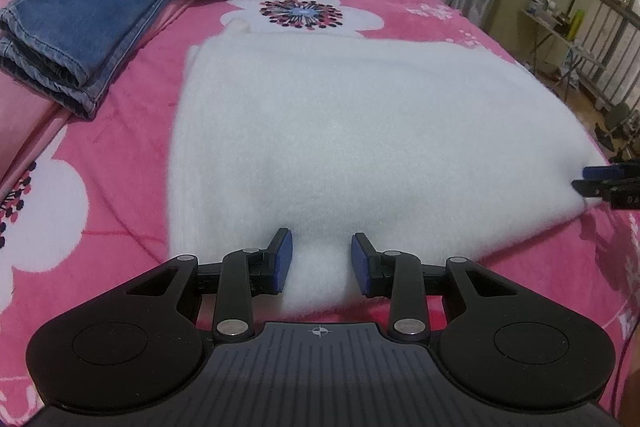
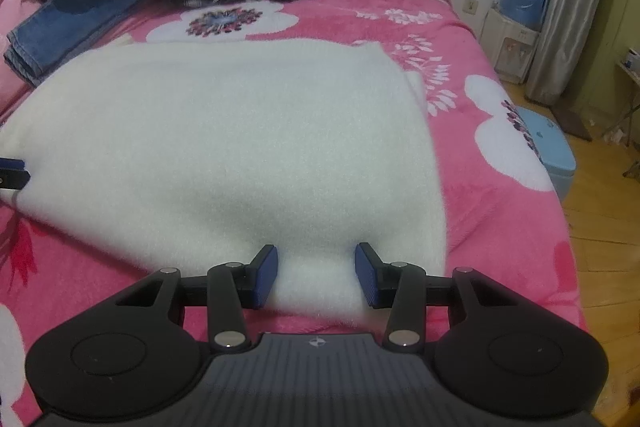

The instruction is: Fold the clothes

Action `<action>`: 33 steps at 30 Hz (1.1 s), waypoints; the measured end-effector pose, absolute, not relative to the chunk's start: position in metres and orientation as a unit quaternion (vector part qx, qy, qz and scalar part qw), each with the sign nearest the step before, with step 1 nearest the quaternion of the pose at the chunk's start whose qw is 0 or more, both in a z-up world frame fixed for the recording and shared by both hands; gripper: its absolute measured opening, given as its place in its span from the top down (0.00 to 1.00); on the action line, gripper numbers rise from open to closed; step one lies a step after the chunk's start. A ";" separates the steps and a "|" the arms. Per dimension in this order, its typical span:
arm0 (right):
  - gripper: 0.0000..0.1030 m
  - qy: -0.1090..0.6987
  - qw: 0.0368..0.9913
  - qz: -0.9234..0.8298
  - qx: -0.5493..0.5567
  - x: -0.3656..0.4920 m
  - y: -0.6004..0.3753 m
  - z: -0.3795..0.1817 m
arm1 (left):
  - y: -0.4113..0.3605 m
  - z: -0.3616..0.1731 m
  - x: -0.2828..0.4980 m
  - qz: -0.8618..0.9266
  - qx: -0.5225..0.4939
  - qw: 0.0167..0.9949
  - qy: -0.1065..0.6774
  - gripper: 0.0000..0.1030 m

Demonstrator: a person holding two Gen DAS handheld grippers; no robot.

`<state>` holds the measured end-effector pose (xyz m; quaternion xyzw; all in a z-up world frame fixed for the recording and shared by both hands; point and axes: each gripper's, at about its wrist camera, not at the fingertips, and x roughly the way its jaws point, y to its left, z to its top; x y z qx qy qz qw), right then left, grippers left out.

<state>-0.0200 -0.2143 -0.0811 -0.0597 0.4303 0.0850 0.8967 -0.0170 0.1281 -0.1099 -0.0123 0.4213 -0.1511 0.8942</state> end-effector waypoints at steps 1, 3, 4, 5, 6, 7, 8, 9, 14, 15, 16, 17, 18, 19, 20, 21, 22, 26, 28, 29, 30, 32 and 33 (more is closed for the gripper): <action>0.56 0.431 0.897 0.083 -0.057 -0.019 -0.213 -0.074 | 0.128 -0.110 -0.017 -0.151 -0.013 0.894 0.422 0.68; 0.56 0.408 0.907 0.095 -0.051 -0.023 -0.207 -0.060 | 0.128 -0.110 -0.017 -0.152 -0.012 0.894 0.421 0.68; 0.56 0.390 0.913 0.108 -0.048 -0.027 -0.202 -0.052 | 0.128 -0.110 -0.018 -0.153 -0.011 0.895 0.420 0.68; 0.56 0.373 0.918 0.124 -0.050 -0.031 -0.197 -0.045 | 0.129 -0.110 -0.018 -0.153 -0.010 0.895 0.419 0.68; 0.56 0.360 0.921 0.139 -0.056 -0.035 -0.189 -0.042 | 0.128 -0.111 -0.018 -0.154 -0.009 0.895 0.418 0.68; 0.55 0.357 0.920 0.149 -0.066 -0.036 -0.182 -0.044 | 0.128 -0.110 -0.018 -0.154 -0.008 0.895 0.418 0.68; 0.54 0.358 0.917 0.157 -0.078 -0.036 -0.176 -0.048 | 0.127 -0.110 -0.018 -0.154 -0.007 0.895 0.418 0.68; 0.54 0.369 0.911 0.163 -0.092 -0.034 -0.169 -0.058 | 0.127 -0.110 -0.018 -0.153 -0.005 0.896 0.417 0.68; 0.49 0.395 0.897 0.170 -0.104 -0.030 -0.172 -0.103 | 0.121 -0.094 -0.028 -0.149 0.028 0.905 0.397 0.68; 0.49 0.401 0.895 0.169 -0.094 -0.028 -0.175 -0.101 | 0.120 -0.090 -0.030 -0.148 0.034 0.907 0.393 0.68; 0.49 0.407 0.894 0.167 -0.088 -0.027 -0.176 -0.099 | 0.111 -0.088 -0.030 -0.161 0.049 0.907 0.386 0.68; 0.49 0.407 0.893 0.166 -0.090 -0.027 -0.175 -0.099 | 0.103 -0.086 -0.031 -0.174 0.063 0.906 0.380 0.67; 0.49 0.407 0.893 0.166 -0.095 -0.027 -0.174 -0.099 | 0.095 -0.085 -0.031 -0.186 0.078 0.906 0.373 0.67; 0.49 0.406 0.893 0.166 -0.100 -0.028 -0.173 -0.099 | 0.087 -0.083 -0.032 -0.199 0.092 0.905 0.366 0.67; 0.49 0.406 0.893 0.167 -0.100 -0.028 -0.174 -0.099 | 0.078 -0.081 -0.032 -0.211 0.107 0.903 0.358 0.67; 0.49 0.406 0.893 0.166 -0.096 -0.028 -0.175 -0.099 | 0.070 -0.079 -0.032 -0.224 0.121 0.901 0.351 0.67; 0.49 0.406 0.894 0.165 -0.095 -0.029 -0.174 -0.099 | 0.062 -0.077 -0.033 -0.236 0.135 0.899 0.344 0.67; 0.49 0.405 0.894 0.163 -0.096 -0.029 -0.171 -0.101 | 0.033 -0.123 -0.032 -0.208 0.192 0.890 0.358 0.66; 0.49 0.408 0.893 0.164 -0.097 -0.028 -0.171 -0.101 | 0.028 -0.126 -0.039 -0.196 0.201 0.897 0.341 0.66; 0.49 0.410 0.892 0.164 -0.098 -0.027 -0.170 -0.099 | 0.028 -0.124 -0.040 -0.191 0.197 0.899 0.342 0.66; 0.49 0.412 0.892 0.159 -0.096 -0.026 -0.169 -0.095 | 0.029 -0.123 -0.039 -0.188 0.189 0.900 0.346 0.66; 0.49 0.402 0.898 0.156 -0.088 -0.029 -0.164 -0.084 | 0.034 -0.121 -0.038 -0.190 0.176 0.900 0.350 0.66; 0.49 0.387 0.904 0.164 -0.084 -0.032 -0.159 -0.077 | 0.036 -0.121 -0.037 -0.191 0.170 0.901 0.350 0.66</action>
